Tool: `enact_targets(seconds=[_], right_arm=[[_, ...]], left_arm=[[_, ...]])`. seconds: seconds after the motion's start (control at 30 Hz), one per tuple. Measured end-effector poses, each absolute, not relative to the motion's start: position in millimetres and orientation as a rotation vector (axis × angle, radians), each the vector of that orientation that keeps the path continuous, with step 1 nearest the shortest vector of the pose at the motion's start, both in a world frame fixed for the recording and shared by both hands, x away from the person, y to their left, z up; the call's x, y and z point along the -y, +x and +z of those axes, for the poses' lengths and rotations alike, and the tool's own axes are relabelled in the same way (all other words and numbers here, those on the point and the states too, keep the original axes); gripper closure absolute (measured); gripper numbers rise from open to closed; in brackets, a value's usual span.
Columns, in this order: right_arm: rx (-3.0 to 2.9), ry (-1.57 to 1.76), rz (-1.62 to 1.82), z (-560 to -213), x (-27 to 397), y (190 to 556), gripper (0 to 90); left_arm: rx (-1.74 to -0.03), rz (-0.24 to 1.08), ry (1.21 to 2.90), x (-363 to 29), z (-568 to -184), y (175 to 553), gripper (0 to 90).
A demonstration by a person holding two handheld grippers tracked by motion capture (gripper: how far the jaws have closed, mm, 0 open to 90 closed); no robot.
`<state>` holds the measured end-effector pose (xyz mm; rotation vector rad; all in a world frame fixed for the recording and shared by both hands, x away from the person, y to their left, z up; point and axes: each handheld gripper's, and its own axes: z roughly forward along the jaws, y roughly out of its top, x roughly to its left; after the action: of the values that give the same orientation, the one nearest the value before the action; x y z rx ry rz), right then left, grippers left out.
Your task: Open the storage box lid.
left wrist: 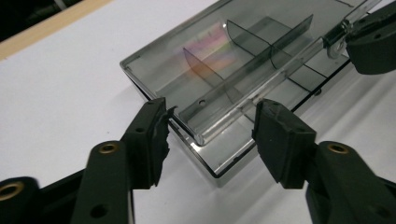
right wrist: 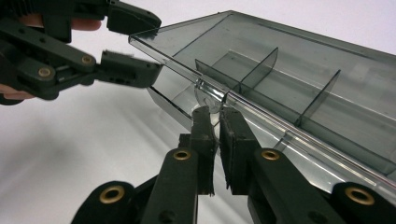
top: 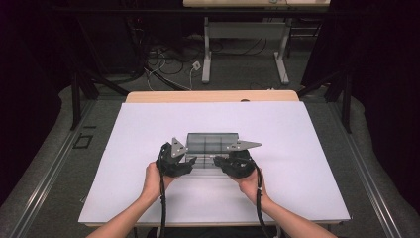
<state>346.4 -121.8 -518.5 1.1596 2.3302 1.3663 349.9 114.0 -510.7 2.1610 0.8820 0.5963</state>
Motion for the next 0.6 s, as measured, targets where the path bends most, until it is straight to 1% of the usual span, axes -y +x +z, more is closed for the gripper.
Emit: enact_targets(seconds=[0.17,0.3,0.43,0.6], right_arm=[[-2.362,1.121,1.329,-516.9,125.4,346.2,84.0],[-2.4,1.118,1.278,-514.0,131.2,346.4,80.2],[-2.403,1.1,1.26,-512.2,136.5,345.4,75.7],[-2.441,1.064,1.181,-507.2,142.9,345.6,70.8]], left_arm=[[-0.874,0.617,2.169,-113.1,-516.1,347.1,47.1],[-0.859,0.637,2.161,-114.3,-517.2,346.5,48.6],[-0.853,0.662,2.131,-116.6,-515.0,345.7,52.7],[-0.846,0.67,2.1,-118.1,-513.6,345.7,54.3]])
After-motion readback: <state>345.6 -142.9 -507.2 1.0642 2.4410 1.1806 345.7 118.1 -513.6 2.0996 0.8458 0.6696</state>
